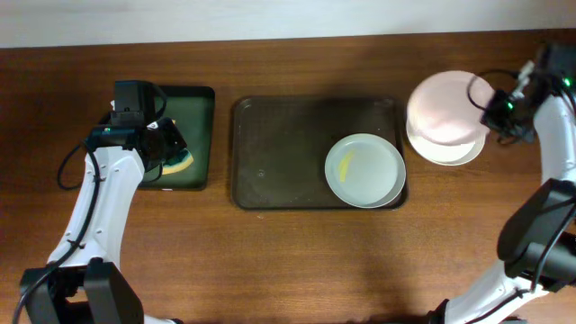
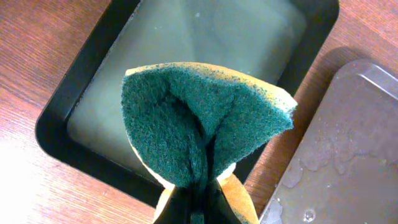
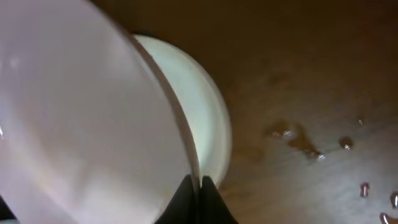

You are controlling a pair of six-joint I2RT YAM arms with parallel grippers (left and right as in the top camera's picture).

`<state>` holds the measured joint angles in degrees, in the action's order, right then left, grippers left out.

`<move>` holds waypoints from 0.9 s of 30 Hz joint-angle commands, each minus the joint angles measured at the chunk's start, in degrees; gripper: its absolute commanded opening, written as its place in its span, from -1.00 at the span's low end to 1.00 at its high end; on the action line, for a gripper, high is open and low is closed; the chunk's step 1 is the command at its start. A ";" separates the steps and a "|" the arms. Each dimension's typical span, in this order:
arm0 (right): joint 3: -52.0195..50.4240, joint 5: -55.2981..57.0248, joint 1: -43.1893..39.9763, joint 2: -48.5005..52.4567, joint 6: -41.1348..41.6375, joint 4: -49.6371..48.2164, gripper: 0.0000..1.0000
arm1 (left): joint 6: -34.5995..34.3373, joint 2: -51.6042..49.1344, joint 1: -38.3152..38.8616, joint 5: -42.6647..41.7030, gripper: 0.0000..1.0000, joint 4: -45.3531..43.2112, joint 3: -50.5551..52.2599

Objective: Clean dirty plates on tray and stack at the side
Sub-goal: 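Lift the plate with right gripper and stack it on the right plate, then move right gripper to the last plate and grasp its rim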

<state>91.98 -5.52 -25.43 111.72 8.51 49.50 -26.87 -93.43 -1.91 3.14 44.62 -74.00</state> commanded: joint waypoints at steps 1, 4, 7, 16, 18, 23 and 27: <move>-5.81 -2.27 -1.70 -0.44 0.61 -4.76 -0.92 | -0.28 1.29 -0.13 -0.59 -1.00 -0.24 -0.04; -9.11 -2.56 -1.42 -0.44 0.61 -8.90 -0.56 | -0.28 1.31 -0.13 -0.59 -1.00 -0.44 -0.04; -9.53 -4.33 0.00 -0.46 0.55 -9.46 -0.10 | -0.28 1.29 -0.13 -0.59 -1.00 -0.63 -0.04; -5.49 -18.47 7.06 -6.43 -1.25 -1.01 -0.03 | -0.28 1.31 -0.13 -0.59 -1.00 -0.79 -0.04; -5.49 -17.53 10.56 -8.74 -3.67 3.39 0.03 | -0.28 1.29 -0.13 -0.61 -1.00 -0.81 -0.04; -7.52 0.79 20.17 -9.42 1.44 13.77 0.03 | -0.28 1.29 -0.13 -0.61 -1.00 -0.79 0.02; -12.83 3.02 24.48 -9.42 9.86 11.74 0.10 | -0.28 1.29 -0.13 -0.59 -1.00 -0.42 0.07</move>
<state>82.81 -8.45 -2.96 102.37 10.90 62.37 -26.87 -93.43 -1.91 3.11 44.18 -74.00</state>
